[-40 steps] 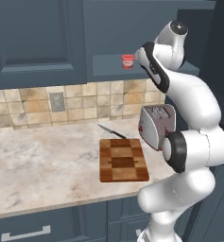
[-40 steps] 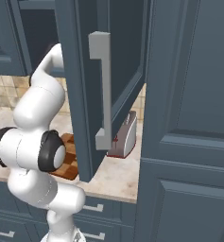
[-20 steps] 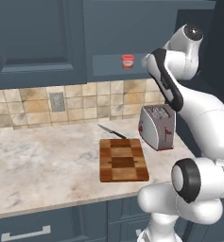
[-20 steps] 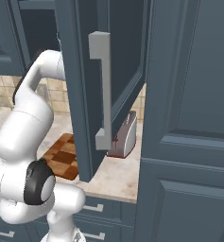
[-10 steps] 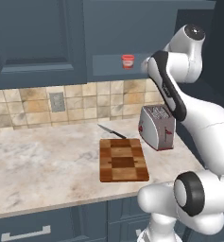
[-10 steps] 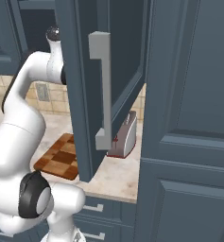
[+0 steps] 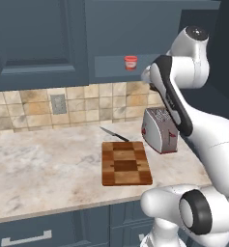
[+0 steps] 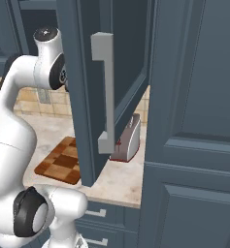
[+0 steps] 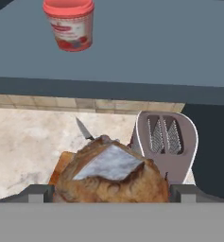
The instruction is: Pick the bread, place it on the cutting board, pick the jam, place it on the counter, and close the cabinet.
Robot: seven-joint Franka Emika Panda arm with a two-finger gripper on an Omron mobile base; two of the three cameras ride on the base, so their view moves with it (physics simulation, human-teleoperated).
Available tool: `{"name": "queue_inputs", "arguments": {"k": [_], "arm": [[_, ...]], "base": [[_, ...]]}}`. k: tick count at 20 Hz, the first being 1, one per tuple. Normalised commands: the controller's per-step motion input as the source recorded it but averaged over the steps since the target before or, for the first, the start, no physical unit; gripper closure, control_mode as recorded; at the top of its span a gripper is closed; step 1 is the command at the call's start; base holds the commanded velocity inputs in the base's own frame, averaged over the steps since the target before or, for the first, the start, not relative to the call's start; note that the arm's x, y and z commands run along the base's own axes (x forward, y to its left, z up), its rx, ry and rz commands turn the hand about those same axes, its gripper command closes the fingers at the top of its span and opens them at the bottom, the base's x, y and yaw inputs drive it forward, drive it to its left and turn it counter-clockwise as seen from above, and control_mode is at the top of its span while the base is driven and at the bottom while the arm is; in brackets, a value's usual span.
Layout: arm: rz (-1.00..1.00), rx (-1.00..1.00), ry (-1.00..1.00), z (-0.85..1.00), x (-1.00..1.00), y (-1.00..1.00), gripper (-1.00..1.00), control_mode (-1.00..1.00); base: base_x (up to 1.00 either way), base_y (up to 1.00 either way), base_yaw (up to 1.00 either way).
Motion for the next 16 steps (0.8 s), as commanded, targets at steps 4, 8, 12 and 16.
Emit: {"name": "queue_inputs", "arguments": {"k": [4,8,12,16], "arm": [[0.0,0.0,0.03,-0.27,-0.22,0.2,1.0,-1.0],[0.0,0.0,0.0,-0.33,-0.08,0.11,1.0,-1.0],[0.0,0.0,0.0,-0.35,0.0,0.06,1.0,-1.0],[0.0,0.0,0.0,-0.43,0.0,0.03,1.0,-1.0]], "base": [[0.0,0.0,0.0],[0.0,0.0,0.0],[0.0,0.0,0.0],[0.0,0.0,0.0]]}}
